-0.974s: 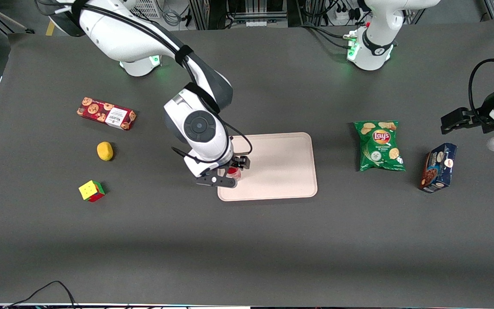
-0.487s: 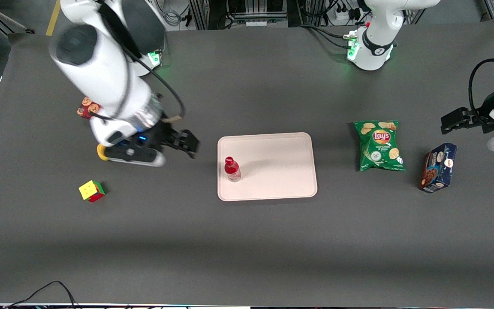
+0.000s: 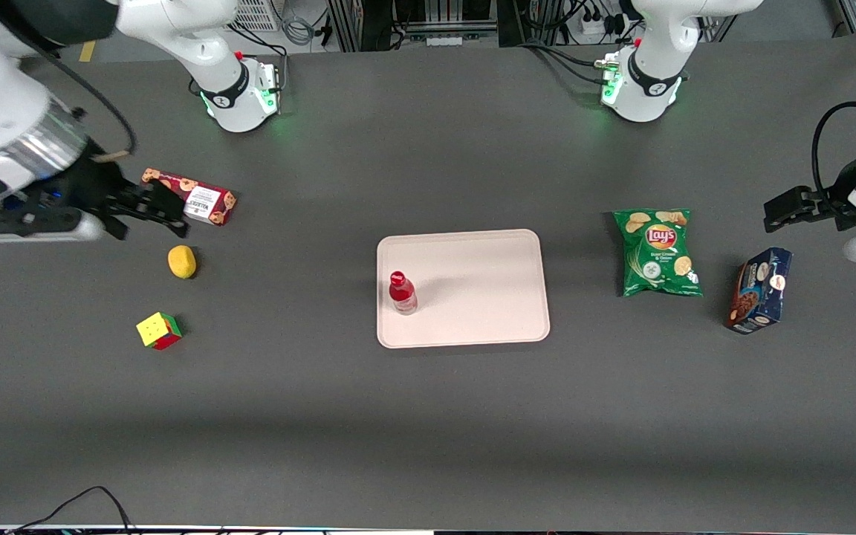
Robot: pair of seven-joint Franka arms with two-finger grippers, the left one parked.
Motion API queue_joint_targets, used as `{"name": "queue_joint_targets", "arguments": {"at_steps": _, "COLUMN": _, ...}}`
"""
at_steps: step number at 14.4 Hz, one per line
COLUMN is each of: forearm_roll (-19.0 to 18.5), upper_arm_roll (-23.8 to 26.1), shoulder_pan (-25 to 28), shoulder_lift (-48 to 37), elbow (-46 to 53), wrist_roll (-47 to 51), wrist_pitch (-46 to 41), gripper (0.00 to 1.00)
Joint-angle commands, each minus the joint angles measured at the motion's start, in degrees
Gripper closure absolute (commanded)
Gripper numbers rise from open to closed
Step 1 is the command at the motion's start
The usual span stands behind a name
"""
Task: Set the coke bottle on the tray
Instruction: 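Raise the right gripper away from the bottle on the tray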
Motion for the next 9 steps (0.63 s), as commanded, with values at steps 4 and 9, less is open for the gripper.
{"name": "queue_joint_targets", "arguments": {"at_steps": 4, "forearm_roll": 0.97, "upper_arm_roll": -10.03, "shoulder_pan": -0.23, "shoulder_lift": -4.05, "elbow": -5.93, "wrist_roll": -16.15, "wrist_pitch": -1.14, "gripper": 0.0}}
{"name": "queue_joint_targets", "arguments": {"at_steps": 9, "forearm_roll": -0.88, "upper_arm_roll": -11.88, "shoulder_pan": -0.14, "shoulder_lift": -2.37, "elbow": -5.67, "wrist_roll": -16.97, "wrist_pitch": -1.14, "gripper": 0.0}}
